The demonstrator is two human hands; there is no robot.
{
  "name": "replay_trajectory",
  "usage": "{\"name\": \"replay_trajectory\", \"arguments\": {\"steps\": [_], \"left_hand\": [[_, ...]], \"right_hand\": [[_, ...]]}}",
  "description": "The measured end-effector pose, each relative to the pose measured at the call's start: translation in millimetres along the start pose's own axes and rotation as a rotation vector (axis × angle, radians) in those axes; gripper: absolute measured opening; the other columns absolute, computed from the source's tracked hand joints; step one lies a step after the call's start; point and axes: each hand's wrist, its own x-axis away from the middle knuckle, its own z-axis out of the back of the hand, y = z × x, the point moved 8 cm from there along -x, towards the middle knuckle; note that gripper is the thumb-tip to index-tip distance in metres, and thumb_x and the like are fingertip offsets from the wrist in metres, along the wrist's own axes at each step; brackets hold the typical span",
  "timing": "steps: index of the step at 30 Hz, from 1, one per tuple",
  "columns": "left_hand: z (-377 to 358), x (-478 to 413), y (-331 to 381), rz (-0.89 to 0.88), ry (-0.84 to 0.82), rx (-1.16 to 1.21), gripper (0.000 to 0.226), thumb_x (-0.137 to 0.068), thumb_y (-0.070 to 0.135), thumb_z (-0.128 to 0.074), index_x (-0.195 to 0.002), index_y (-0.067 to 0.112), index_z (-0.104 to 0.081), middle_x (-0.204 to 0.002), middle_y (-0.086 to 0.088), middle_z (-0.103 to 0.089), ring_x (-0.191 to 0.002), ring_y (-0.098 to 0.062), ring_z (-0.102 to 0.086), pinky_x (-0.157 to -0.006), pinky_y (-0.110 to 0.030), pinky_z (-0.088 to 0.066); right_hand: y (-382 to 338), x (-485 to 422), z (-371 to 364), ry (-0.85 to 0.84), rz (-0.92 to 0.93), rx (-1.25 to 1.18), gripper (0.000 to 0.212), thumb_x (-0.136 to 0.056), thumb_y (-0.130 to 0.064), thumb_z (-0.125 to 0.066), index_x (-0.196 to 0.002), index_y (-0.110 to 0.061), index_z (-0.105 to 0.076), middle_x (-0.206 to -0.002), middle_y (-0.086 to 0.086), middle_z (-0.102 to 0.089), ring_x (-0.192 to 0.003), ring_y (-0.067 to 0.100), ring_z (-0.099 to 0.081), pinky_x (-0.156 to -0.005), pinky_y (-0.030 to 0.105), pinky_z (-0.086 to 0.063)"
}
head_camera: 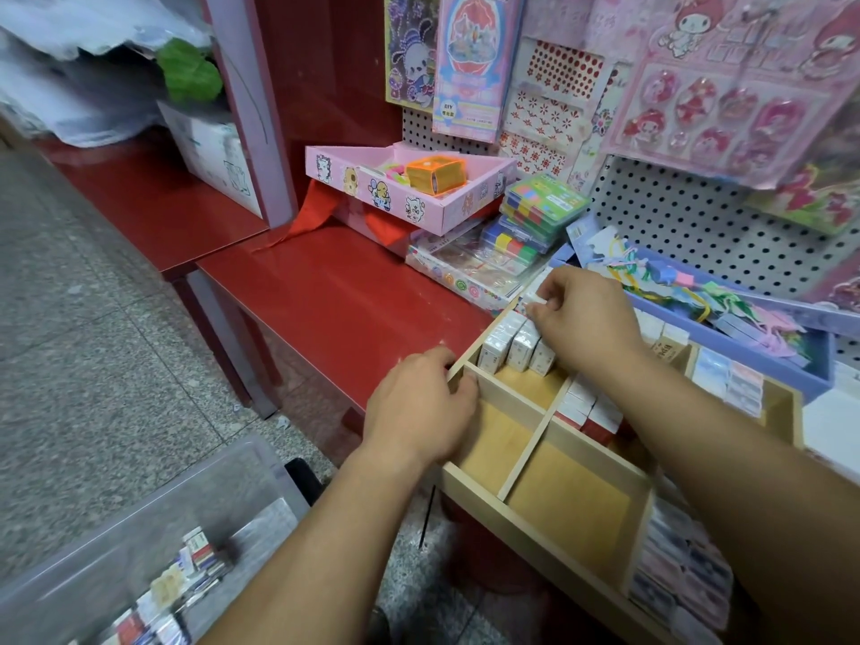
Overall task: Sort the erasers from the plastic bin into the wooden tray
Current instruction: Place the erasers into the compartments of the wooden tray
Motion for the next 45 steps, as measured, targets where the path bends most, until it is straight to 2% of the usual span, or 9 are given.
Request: {"name": "replay_trajectory", "arguments": {"steps": [5, 11, 15, 17, 20, 29, 35, 40, 45], "left_hand": [[-1, 1, 1, 0.005, 0.01, -0.004, 0.022, -0.093, 0.047, -0.051, -0.097, 0.028, -0.061, -0.097, 0.003, -0.066, -0.093, -0.026, -0.06, -0.071, -0.036, -0.043], [-2, -1, 0, -0.005, 0.005, -0.026, 0.02, -0.092, 0.046, -0.05, -0.094, 0.029, -0.059, -0.093, 0.003, -0.065, -0.091, -0.027, -0.06, -0.071, -0.037, -0.045], [-5, -2, 0, -0.004, -0.011, -0.046, 0.023, -0.091, 0.048, -0.05, -0.099, 0.029, -0.061, -0.097, 0.002, -0.066, -0.095, -0.027, -0.062, -0.077, -0.039, -0.051], [-1, 0, 1, 0.018, 0.028, -0.046, 0.028, -0.091, 0.049, -0.05, -0.106, 0.029, -0.063, -0.103, 0.002, -0.063, -0.1, -0.026, -0.06, -0.081, -0.039, -0.051], [18, 14, -2, 0.066, 0.146, -0.053, 0.036, -0.095, 0.051, -0.049, -0.112, 0.024, -0.064, -0.108, -0.001, -0.061, -0.103, -0.028, -0.06, -0.084, -0.041, -0.052], [73, 94, -105, 0.302, 0.225, -0.042, 0.025, -0.095, 0.042, -0.054, -0.1, 0.021, -0.067, -0.094, -0.001, -0.068, -0.086, -0.023, -0.064, -0.073, -0.035, -0.053], [74, 182, -237, 0.665, 0.266, 0.156, 0.022, -0.091, 0.039, -0.057, -0.099, 0.018, -0.063, -0.076, -0.001, -0.07, -0.081, -0.025, -0.069, -0.074, -0.033, -0.053], [50, 248, -344, 0.866, 0.249, 0.202, 0.036, -0.092, 0.035, -0.06, -0.118, 0.011, -0.06, -0.102, -0.014, -0.073, -0.099, -0.033, -0.067, -0.086, -0.035, -0.051], [2, 273, -433, 1.03, 0.233, 0.363, 0.035, -0.096, 0.034, -0.063, -0.122, 0.011, -0.057, -0.111, -0.011, -0.07, -0.102, -0.031, -0.065, -0.077, -0.028, -0.044]], "right_hand": [[-5, -5, -6, -0.037, 0.021, 0.073, 0.023, -0.099, -0.032, -0.06, -0.086, -0.016, -0.071, -0.075, 0.002, -0.066, -0.081, 0.026, -0.064, -0.07, 0.036, -0.053], [1, -9, -10, -0.049, -0.033, 0.001, 0.021, -0.093, -0.032, -0.072, -0.08, -0.018, -0.064, -0.072, -0.005, -0.062, -0.077, 0.021, -0.061, -0.069, 0.037, -0.053], [-6, 2, -2, -0.054, -0.005, 0.021, 0.022, -0.092, -0.041, -0.07, -0.095, -0.02, -0.064, -0.081, -0.008, -0.065, -0.083, 0.02, -0.062, -0.072, 0.038, -0.055], [-12, 16, 5, -0.047, 0.049, 0.017, 0.024, -0.093, -0.045, -0.067, -0.103, -0.023, -0.064, -0.085, -0.009, -0.065, -0.087, 0.018, -0.061, -0.075, 0.04, -0.055], [-29, 49, 14, -0.078, 0.15, -0.006, 0.017, -0.093, -0.045, -0.064, -0.095, -0.028, -0.065, -0.085, -0.011, -0.064, -0.086, 0.015, -0.059, -0.071, 0.035, -0.05], [-109, 158, 20, -0.27, 0.501, -0.205, 0.005, -0.091, -0.029, -0.066, -0.088, -0.028, -0.07, -0.079, -0.013, -0.064, -0.078, 0.009, -0.059, -0.072, 0.036, -0.051], [-173, 201, -61, -0.603, 0.675, -0.094, 0.01, -0.092, -0.035, -0.065, -0.092, -0.026, -0.07, -0.073, -0.013, -0.064, -0.071, 0.006, -0.06, -0.07, 0.035, -0.051], [-213, 212, -177, -0.854, 0.74, 0.094, 0.013, -0.091, -0.036, -0.064, -0.094, -0.026, -0.07, -0.082, -0.008, -0.069, -0.086, 0.017, -0.068, -0.075, 0.031, -0.05], [-222, 187, -295, -0.89, 0.654, 0.273, 0.038, -0.095, -0.042, -0.058, -0.127, -0.021, -0.059, -0.114, 0.005, -0.067, -0.105, 0.027, -0.063, -0.082, 0.034, -0.048]]}}
